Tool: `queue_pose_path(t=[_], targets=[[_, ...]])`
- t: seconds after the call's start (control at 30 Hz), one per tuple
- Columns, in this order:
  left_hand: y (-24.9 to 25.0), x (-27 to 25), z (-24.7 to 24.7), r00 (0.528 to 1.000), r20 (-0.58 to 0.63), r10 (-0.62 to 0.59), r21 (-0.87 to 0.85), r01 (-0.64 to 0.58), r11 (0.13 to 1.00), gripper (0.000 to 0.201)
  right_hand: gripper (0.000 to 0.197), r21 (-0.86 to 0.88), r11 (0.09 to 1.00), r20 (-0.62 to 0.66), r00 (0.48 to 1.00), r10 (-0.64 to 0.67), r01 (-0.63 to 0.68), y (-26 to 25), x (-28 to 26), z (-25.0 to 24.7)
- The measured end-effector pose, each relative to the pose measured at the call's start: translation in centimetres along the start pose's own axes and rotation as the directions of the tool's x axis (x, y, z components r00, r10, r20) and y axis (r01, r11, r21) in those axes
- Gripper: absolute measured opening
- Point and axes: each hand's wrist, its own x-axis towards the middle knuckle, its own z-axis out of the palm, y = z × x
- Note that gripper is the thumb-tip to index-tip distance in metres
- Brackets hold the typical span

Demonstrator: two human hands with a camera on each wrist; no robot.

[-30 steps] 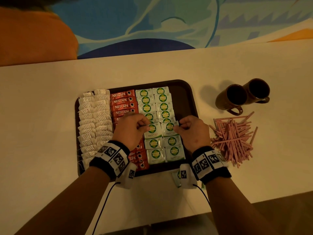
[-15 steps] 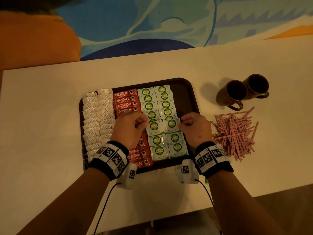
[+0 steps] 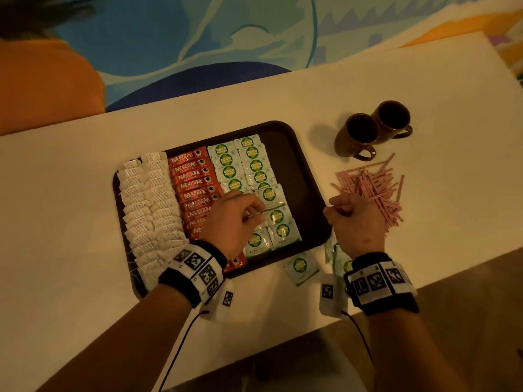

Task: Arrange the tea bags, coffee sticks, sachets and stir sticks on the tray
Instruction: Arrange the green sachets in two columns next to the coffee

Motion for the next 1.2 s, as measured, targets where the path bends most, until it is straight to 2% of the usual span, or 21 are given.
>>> queue_pose_path(t=[0.13,0.23,0.3,0.4,0.5,0.7,0.87,1.03,1.13,1.2], targets=[[1.9,-1.2,2.7,0.979,0.188,0.077,0.076,-0.093,0.993,0.014,0.013,-0.027,0.997,-0.067,0.995,0.070,-0.072,2.7,-2.5,-1.4],[3.2,-2.5,5.2,0.931,0.335,0.148,0.167,-0.213,0.963,0.017,0.020,-0.010,0.988,-0.117,0.981,0.151,-0.154,5.4,-4.5,-2.0],[4.0,-3.4,6.9,0.892,0.405,0.201,0.238,-0.315,0.919,0.022,0.025,-0.025,0.981,-0.152,0.971,0.184,-0.190,6.7,-5.7,-2.1],[4.6,-4.0,8.6,0.853,0.471,0.226,0.398,-0.434,0.808,0.034,0.043,-0.080,0.969,-0.190,0.958,0.214,-0.232,8.0,-7.2,-1.7],[4.8,-4.0,9.3,0.839,0.498,0.221,0.515,-0.491,0.703,0.044,0.053,-0.118,0.959,-0.186,0.955,0.233,-0.257,8.5,-8.1,-0.6],[4.9,-4.3,9.4,0.855,0.478,0.203,0.601,-0.487,0.634,0.050,0.046,-0.058,0.959,-0.183,0.948,0.261,-0.276,8.8,-9.0,0.9],[5.1,-4.8,9.6,0.862,0.463,0.206,0.621,-0.482,0.618,0.057,0.044,-0.019,0.963,-0.203,0.944,0.261,-0.270,8.7,-9.5,1.0],[5.4,-5.7,9.9,0.850,0.492,0.189,0.626,-0.497,0.602,0.052,0.039,-0.012,0.963,-0.223,0.939,0.261,-0.270,9.1,-10.4,0.9],[5.2,-6.0,9.9,0.848,0.502,0.169,0.589,-0.478,0.652,0.051,0.032,0.002,0.969,-0.204,0.949,0.242,-0.247,9.4,-10.9,0.8],[5.2,-6.3,9.7,0.834,0.522,0.178,0.539,-0.485,0.689,0.043,0.022,-0.001,0.977,-0.183,0.961,0.209,-0.213,9.5,-11.2,0.8]])
